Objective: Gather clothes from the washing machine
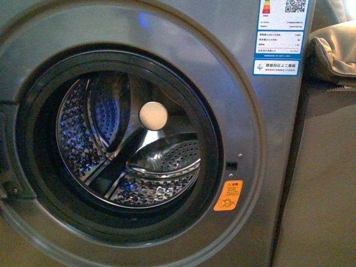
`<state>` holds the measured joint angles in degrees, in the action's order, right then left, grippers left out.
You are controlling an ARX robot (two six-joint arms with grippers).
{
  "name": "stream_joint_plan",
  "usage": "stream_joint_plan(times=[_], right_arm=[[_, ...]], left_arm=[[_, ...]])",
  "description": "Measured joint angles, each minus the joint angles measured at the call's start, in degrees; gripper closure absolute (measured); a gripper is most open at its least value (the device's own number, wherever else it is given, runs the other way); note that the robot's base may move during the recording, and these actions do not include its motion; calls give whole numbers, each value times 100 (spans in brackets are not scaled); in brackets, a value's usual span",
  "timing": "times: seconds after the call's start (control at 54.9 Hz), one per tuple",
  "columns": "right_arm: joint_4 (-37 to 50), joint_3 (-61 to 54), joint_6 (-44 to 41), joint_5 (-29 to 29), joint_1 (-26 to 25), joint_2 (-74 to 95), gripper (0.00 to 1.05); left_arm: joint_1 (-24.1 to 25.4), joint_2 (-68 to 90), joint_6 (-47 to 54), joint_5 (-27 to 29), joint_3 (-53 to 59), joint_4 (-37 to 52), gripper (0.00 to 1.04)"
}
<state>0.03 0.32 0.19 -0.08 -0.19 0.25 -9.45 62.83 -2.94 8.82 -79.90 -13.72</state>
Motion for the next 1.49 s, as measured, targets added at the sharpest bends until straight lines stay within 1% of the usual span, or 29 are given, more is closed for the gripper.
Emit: stream_joint_plan(times=[0.055,0.127,0.164,0.182,0.255,0.291,0.328,0.382,0.419,0.437,0.473,0.546,0.619,0.728,0.819,0.855,0.91,1.147,1.492], right_arm=[[0,0,0,0,0,0,102],[0,0,0,0,0,0,102],[0,0,0,0,0,0,102],[0,0,0,0,0,0,102],[0,0,-4,0,0,0,102],[0,0,-9,0,0,0,98],[0,0,-9,0,0,0,92],[0,0,-9,0,0,0,85],[0,0,-9,0,0,0,78],[0,0,-9,0,0,0,74],[0,0,-9,0,0,0,65],[0,0,-9,0,0,0,53],[0,0,-9,2,0,0,42],[0,0,-9,2,0,0,20],[0,0,-9,2,0,0,6],[0,0,-4,0,0,0,6],[0,0,-7,0,0,0,8],[0,0,-7,0,0,0,7],[0,0,-7,0,0,0,7]], left_arm=[[85,-463,101,-61,898,459,41],[168,-898,160,-138,1744,848,52],[216,-1152,184,-181,2256,1128,59],[254,-1320,192,-210,2616,1294,64],[317,-1602,214,-293,3292,1585,75],[348,-1716,227,-310,3593,1714,80],[385,-1860,238,-352,3969,1867,87],[422,-1996,247,-396,4301,2006,94],[463,-2135,247,-444,4597,2135,101],[540,-2208,247,-557,4732,2197,102],[754,-2389,258,-813,5049,2328,101],[894,-2610,256,-844,5423,2498,101],[929,-2776,256,-848,5705,2612,101],[929,-3082,256,-885,6227,2778,101],[929,-3265,256,-883,6481,2844,101],[929,-3333,256,-883,6568,2863,101],[931,-3464,256,-883,6728,2889,101],[931,-4006,258,-883,7250,2907,101],[931,-4636,258,-883,7624,2658,101]])
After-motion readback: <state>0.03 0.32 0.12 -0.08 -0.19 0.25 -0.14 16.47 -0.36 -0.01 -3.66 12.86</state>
